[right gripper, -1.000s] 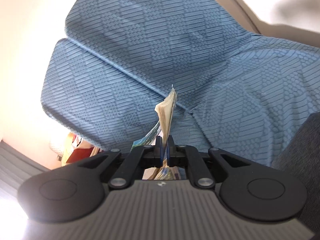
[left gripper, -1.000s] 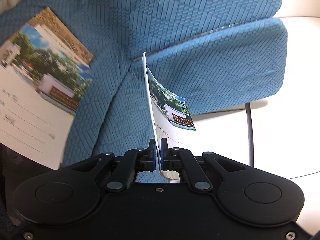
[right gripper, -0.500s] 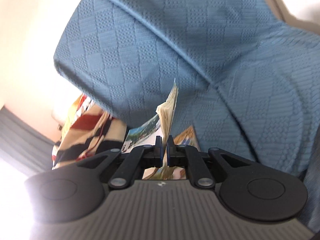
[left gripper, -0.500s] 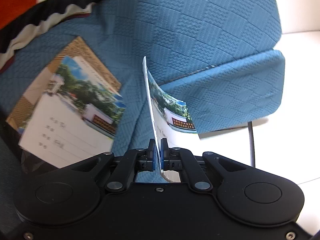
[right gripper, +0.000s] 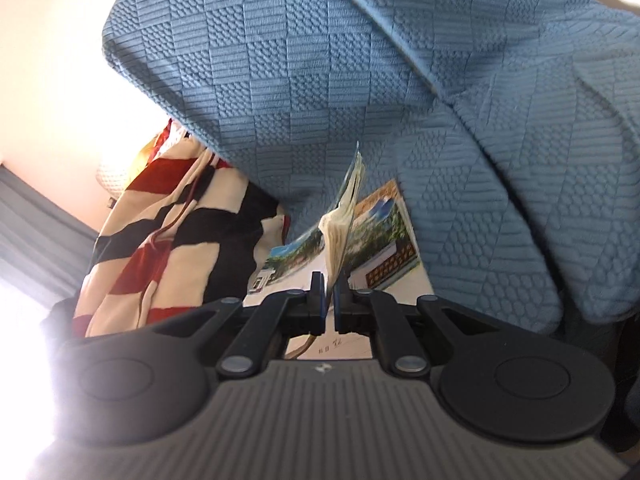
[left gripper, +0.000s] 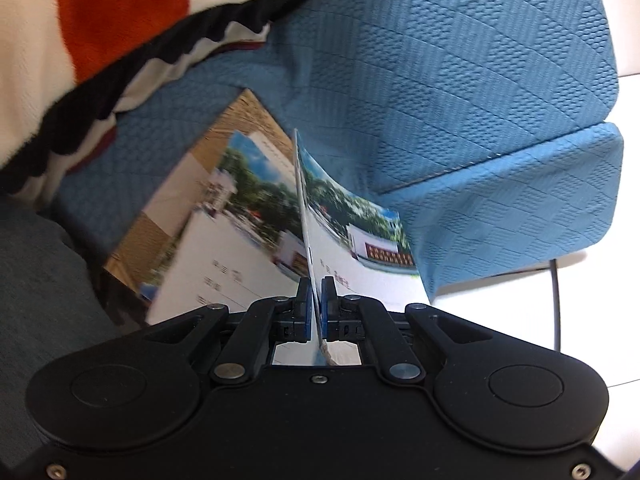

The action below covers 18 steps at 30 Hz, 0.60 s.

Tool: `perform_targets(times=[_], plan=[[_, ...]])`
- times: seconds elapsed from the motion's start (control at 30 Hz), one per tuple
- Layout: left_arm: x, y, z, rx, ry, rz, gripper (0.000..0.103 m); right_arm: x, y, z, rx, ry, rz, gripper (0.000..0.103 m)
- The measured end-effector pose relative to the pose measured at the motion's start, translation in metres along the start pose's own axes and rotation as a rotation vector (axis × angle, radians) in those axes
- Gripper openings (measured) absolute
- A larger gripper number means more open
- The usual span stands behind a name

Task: Organize objects
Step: 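Carry the held photo card with both grippers toward the tan stack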

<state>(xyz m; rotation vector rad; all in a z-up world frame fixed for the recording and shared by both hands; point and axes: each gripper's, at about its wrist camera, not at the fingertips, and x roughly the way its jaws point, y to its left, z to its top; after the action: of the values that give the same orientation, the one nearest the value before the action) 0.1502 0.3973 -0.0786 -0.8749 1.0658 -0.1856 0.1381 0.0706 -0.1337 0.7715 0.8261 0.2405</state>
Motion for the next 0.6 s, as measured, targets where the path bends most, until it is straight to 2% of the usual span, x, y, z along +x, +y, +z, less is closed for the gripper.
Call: perform_targets(times=[0.3, 0.43, 0.6], plan=[[0.008, 0.014, 0.005, 0.021, -0.005, 0.043, 0.003, 0.022, 0.002, -0.014, -0.062, 0.038, -0.037, 0.007], [0.017, 0.017, 0.004, 0.048, -0.012, 0.114, 0.003, 0.030, -0.003, -0.018, -0.055, 0.045, -0.057, 0.007], [0.026, 0.024, 0.004, 0.056, -0.005, 0.170, 0.003, 0.041, -0.013, -0.025, -0.031, 0.109, -0.094, 0.009]])
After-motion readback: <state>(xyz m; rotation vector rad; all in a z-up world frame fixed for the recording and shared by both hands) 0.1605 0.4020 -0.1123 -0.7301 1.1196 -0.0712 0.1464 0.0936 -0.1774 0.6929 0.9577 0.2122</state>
